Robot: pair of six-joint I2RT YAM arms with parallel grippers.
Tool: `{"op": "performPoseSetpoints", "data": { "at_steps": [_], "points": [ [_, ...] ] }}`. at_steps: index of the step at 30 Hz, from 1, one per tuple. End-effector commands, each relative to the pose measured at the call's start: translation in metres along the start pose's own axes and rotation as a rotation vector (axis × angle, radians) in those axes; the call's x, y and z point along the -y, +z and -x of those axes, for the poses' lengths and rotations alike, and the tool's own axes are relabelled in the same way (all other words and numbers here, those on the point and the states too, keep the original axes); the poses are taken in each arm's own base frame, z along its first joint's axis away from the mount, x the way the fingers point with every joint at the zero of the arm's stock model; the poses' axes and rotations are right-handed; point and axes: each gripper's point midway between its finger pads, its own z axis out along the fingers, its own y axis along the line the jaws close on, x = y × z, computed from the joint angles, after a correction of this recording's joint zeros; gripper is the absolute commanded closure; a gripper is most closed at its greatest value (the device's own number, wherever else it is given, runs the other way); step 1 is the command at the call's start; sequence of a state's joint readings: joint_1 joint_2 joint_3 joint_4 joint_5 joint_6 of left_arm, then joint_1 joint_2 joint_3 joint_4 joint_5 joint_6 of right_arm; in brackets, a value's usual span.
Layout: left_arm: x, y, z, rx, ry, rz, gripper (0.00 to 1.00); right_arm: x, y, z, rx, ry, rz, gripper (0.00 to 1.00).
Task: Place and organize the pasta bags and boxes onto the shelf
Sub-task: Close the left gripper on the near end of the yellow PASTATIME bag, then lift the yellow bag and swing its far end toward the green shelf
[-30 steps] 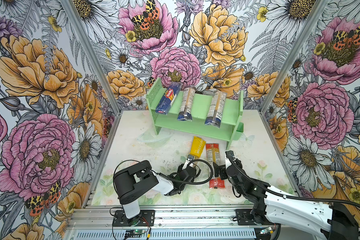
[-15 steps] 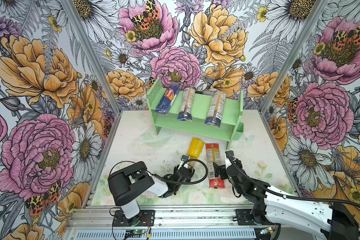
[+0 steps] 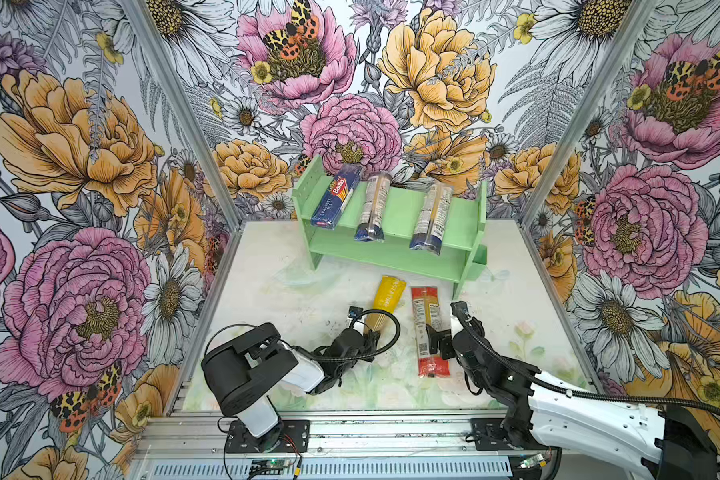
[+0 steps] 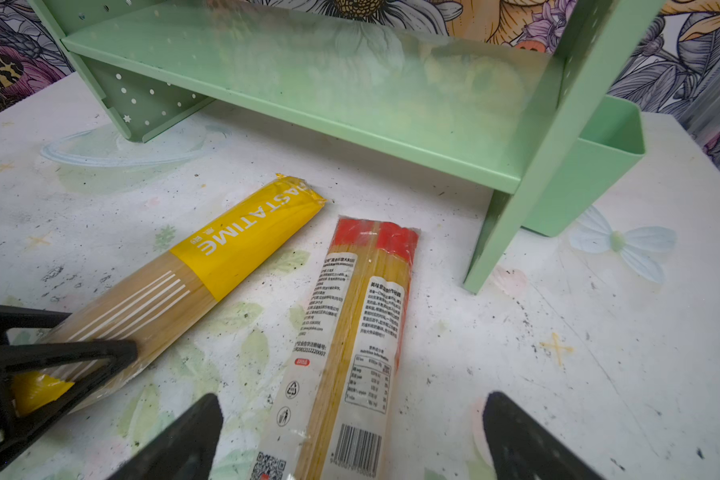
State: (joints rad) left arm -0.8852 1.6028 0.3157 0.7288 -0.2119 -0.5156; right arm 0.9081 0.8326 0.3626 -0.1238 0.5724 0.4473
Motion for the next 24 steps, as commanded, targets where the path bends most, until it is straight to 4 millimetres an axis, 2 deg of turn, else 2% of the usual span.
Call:
{"op": "performPoseSetpoints", "data": {
  "at_steps": [1,8,15,24],
  "points": [
    [0.008,-0.009,0.011,-0.006,-0.115,-0.1,1.0,0.003,-0.001,0.006,0.015,0.015,-0.019,0.0],
    [0.016,-0.025,0.022,-0.046,-0.14,-0.156,1.0,0.004,0.0,0.004,0.01,0.015,-0.021,0.01],
    [0.023,-0.051,0.046,0.0,-0.191,-0.22,1.0,0.003,0.001,0.004,0.008,0.016,-0.021,0.01],
    [0.022,-0.079,0.072,0.048,-0.245,-0.238,1.0,0.004,0.001,0.004,0.007,0.025,-0.022,0.0]
  ]
}}
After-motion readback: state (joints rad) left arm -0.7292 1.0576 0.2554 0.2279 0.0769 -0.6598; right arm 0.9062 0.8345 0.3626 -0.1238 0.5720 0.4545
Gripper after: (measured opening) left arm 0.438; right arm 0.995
